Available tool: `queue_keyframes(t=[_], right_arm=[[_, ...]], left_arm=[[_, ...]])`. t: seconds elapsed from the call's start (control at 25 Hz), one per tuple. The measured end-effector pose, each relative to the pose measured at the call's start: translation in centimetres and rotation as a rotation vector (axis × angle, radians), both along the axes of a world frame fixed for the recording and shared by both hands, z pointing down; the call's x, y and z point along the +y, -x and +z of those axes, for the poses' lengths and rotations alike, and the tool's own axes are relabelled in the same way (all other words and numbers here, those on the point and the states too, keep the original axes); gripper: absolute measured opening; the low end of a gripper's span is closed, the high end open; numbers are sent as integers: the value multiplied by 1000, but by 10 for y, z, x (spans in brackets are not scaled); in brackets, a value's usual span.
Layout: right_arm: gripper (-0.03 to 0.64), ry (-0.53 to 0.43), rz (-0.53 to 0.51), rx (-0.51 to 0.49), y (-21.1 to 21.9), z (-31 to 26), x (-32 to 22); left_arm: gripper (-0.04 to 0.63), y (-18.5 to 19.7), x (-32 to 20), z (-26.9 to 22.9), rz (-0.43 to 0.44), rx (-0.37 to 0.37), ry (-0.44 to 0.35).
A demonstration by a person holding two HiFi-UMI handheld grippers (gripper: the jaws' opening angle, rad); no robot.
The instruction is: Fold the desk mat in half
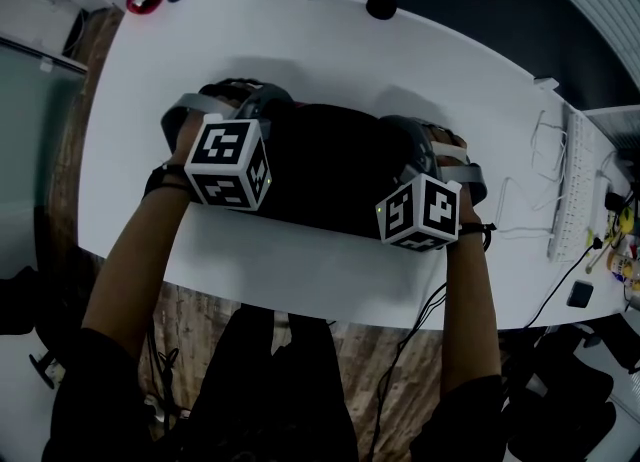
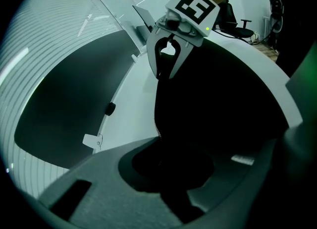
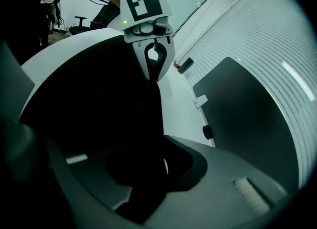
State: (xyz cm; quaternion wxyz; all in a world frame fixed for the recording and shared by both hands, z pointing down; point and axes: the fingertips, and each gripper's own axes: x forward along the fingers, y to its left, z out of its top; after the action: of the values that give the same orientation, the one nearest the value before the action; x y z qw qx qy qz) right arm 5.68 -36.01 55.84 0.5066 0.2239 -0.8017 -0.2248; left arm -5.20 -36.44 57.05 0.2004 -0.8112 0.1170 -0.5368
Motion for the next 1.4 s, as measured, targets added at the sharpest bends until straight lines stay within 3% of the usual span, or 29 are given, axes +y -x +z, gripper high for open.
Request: queue_keyframes(t=[0.28, 0.68, 0.96, 1.2, 1.4], right_arm=[[112, -20, 51, -35, -3, -2, -3], [100, -39, 107, -44, -3, -3, -3], [110, -19, 205, -84, -6, -4, -6], [123, -32, 283, -168, -12, -18, -11], [117, -18, 334, -240, -11, -26, -9]], left_arm=[[49, -1, -1, -1, -20, 36, -48], [75, 2, -5, -4, -86, 76, -118], [112, 11, -12, -9, -250, 167, -92], [113, 15, -11, -13, -293, 180, -77], [112, 20, -14, -22, -356, 232, -59]])
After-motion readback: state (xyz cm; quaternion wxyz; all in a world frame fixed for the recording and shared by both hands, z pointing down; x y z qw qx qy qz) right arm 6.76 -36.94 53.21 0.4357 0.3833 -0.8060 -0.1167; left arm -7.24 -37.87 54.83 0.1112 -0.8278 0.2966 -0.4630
